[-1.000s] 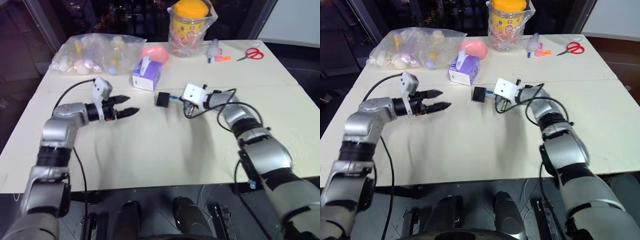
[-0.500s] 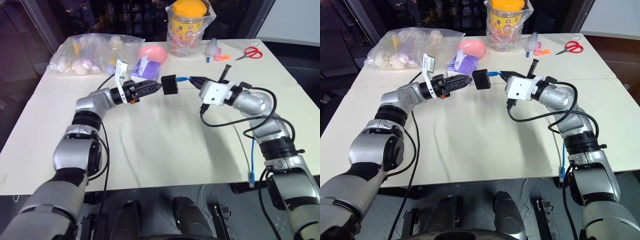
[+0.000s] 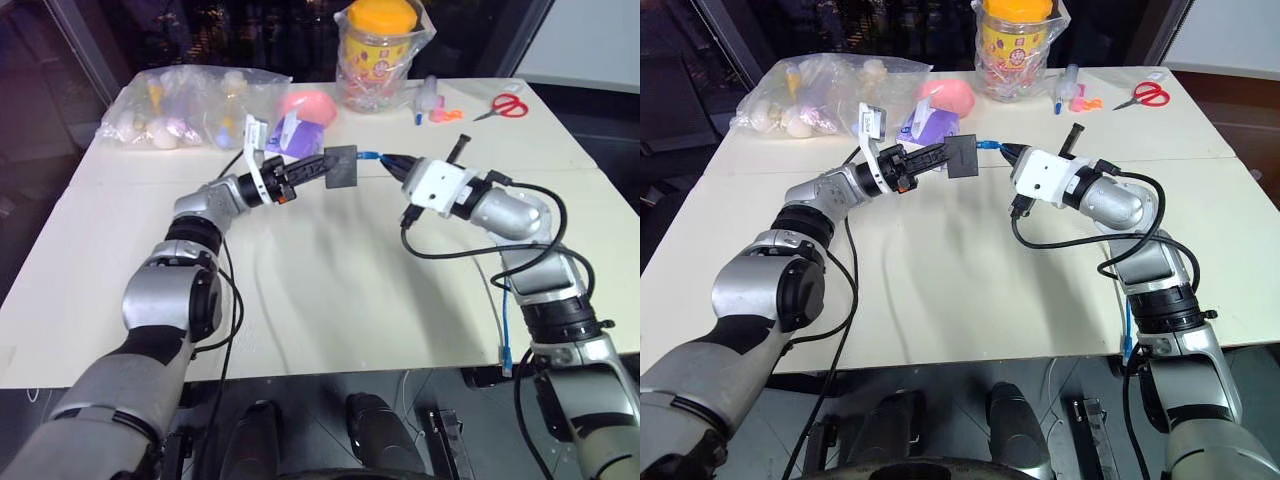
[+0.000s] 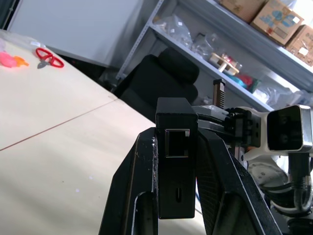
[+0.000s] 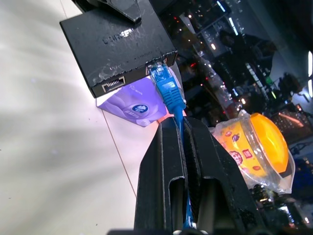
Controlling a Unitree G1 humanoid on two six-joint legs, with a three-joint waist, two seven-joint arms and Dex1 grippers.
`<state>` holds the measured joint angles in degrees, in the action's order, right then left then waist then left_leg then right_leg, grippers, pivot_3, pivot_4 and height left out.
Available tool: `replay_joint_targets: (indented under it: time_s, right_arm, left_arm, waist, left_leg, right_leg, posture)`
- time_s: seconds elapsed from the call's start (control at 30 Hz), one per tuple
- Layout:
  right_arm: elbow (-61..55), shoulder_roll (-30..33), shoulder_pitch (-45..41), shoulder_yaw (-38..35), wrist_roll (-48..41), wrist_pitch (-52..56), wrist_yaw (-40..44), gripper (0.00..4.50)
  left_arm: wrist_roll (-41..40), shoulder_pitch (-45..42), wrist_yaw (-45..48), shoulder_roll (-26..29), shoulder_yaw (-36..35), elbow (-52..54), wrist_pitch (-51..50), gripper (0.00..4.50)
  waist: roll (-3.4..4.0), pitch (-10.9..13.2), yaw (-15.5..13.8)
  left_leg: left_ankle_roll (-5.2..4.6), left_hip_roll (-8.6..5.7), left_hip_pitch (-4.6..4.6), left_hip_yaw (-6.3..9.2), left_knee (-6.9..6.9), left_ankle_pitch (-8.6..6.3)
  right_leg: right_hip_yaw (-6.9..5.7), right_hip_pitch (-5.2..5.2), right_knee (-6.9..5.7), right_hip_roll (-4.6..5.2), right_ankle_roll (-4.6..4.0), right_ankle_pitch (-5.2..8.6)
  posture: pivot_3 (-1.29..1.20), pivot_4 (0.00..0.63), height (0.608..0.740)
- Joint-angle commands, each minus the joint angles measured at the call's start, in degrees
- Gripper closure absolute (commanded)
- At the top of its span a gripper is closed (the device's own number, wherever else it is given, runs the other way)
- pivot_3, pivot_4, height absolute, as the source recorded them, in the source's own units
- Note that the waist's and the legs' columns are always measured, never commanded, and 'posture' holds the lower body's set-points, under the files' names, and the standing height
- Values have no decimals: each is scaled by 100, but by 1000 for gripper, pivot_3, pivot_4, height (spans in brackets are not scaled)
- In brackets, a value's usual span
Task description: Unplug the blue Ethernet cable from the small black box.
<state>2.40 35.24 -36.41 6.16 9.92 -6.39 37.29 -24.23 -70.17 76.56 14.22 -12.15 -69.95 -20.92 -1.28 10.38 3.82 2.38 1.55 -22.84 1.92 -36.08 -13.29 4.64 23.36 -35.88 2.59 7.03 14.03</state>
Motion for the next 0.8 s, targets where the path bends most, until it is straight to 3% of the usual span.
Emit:
replay_joint_targets:
  time_s: [0.03,0.07,0.23,0.33,0.37,0.4,0.47,0.6,0.8]
  right_arm:
    - [-615,18,66,-75,-331,142,242,3880]
    - [-706,98,159,-106,-313,211,282,3664]
    - [-1589,188,880,-691,-810,1634,292,1122]
    - [-2671,-883,1108,-1767,-3114,4027,-400,1122]
    - [-2976,-1412,1288,-2111,-4653,4553,-1051,1122]
    - [-3213,-1914,1482,-2261,-6026,4776,-1640,1122]
    - [-3428,-2544,1671,-2446,-7564,5026,-2482,1122]
    - [-3251,-3017,1746,-2358,-8132,5057,-3466,1122]
    - [-3159,-3183,1715,-2236,-8328,4636,-3817,1122]
  left_arm:
    - [45,-103,-192,29,-138,80,79,4017]
    - [36,-93,-194,31,-158,90,57,4017]
    - [-34,1,-100,52,-228,205,-129,4017]
    - [-213,37,-19,14,-372,331,-432,4017]
    - [-394,51,20,-47,-483,474,-728,4017]
    - [-572,83,60,-119,-568,672,-1056,4017]
    - [-818,173,65,-227,-661,1044,-1542,4017]
    - [-1226,539,-217,-435,-731,1919,-2346,4017]
    - [-1646,1231,-653,-657,-589,3226,-3206,4017]
  waist:
    - [0,0,-1]
    - [0,0,0]
    - [-1,0,-82]
    - [-3,1,-118]
    - [-2,0,-125]
    - [-4,-1,-139]
    - [-3,-1,-136]
    - [-2,-1,-132]
    - [-2,-2,-127]
  left_leg:
    - [0,0,0,0,0,0]
    - [0,0,0,0,0,0]
    - [0,0,-4,2,0,0]
    - [0,1,-5,3,-3,0]
    - [0,3,-5,6,-2,0]
    - [0,3,-4,7,-2,0]
    - [0,13,-5,22,4,0]
    - [0,7,-6,15,-4,0]
    - [0,8,0,15,-1,0]
  right_leg:
    - [0,0,0,0,0,0]
    - [0,0,-1,0,0,0]
    - [-2,1,2,0,1,1]
    - [-2,3,-1,-1,0,0]
    - [-2,4,-6,-2,-1,0]
    - [-2,7,-15,-3,-2,0]
    - [-21,2,-18,-5,-9,3]
    - [-15,2,-17,6,-11,3]
    - [-14,1,-15,-1,-11,4]
  posture:
    - [0,150,740]
    - [0,150,740]
    - [0,150,740]
    - [0,150,740]
    - [0,150,740]
    - [0,150,740]
    - [0,150,740]
    - [0,150,740]
    - [0,150,740]
